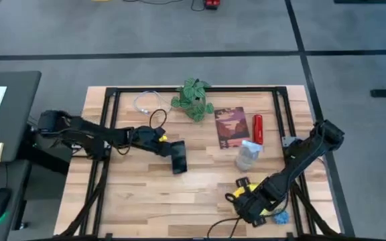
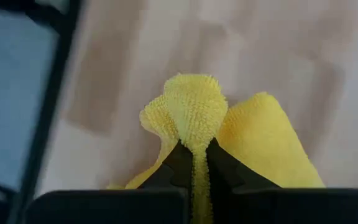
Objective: Apply microfiber cloth
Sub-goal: Wipe the front of the black cellphone with the yellow microfiber cloth
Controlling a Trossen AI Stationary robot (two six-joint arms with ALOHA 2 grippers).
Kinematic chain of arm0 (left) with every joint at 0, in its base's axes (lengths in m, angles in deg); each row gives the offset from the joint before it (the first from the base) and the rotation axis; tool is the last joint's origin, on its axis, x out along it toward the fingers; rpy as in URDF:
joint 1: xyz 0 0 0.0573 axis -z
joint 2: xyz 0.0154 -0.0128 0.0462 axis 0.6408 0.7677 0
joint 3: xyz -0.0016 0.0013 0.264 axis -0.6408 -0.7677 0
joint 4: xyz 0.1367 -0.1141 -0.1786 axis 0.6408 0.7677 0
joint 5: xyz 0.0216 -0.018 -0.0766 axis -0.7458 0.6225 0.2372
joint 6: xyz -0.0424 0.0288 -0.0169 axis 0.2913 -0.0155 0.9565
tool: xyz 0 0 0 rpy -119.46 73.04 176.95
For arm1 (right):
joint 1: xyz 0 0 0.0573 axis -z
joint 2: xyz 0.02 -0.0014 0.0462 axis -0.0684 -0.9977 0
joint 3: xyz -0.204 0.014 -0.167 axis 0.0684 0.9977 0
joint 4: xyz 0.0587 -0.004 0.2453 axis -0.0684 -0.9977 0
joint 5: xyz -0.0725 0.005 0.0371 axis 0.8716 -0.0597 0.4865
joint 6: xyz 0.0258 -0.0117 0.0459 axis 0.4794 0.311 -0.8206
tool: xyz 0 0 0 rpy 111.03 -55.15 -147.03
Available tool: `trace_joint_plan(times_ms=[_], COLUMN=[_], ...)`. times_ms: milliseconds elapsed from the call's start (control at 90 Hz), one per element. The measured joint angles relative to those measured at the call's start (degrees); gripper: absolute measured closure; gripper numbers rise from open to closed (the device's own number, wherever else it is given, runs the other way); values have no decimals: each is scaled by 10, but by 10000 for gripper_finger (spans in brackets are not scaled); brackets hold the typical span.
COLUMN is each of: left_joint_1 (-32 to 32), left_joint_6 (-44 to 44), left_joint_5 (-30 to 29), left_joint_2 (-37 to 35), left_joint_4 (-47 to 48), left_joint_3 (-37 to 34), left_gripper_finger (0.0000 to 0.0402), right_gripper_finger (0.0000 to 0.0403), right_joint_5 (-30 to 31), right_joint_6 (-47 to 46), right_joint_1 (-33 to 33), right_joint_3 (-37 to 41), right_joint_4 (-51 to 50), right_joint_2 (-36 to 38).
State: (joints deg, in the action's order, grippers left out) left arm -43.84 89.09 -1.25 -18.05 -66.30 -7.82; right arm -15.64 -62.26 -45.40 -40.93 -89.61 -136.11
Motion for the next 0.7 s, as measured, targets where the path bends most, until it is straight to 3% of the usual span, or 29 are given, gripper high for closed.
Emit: trace_joint_plan(times_ms=[111, 256, 511, 700], left_joint_1=[0, 1, 7, 28], left_joint_6=[-15, -16, -15, -15], left_joint_5=[-2, -22, -38, -38], left_joint_2=[-70, -138, -185, -213], left_joint_4=[95, 189, 278, 285], left_joint_3=[6, 6, 6, 7], left_gripper_finger=[216, 216, 216, 217], right_gripper_finger=[384, 344, 218, 131], right_joint_5=[1, 2, -8, -105], right_joint_6=[-1, 0, 30, 19], right_joint_1=[19, 50, 88, 102], right_joint_3=[43, 80, 88, 35], right_joint_4=[85, 121, 176, 154], right_joint_2=[0, 0, 2, 2])
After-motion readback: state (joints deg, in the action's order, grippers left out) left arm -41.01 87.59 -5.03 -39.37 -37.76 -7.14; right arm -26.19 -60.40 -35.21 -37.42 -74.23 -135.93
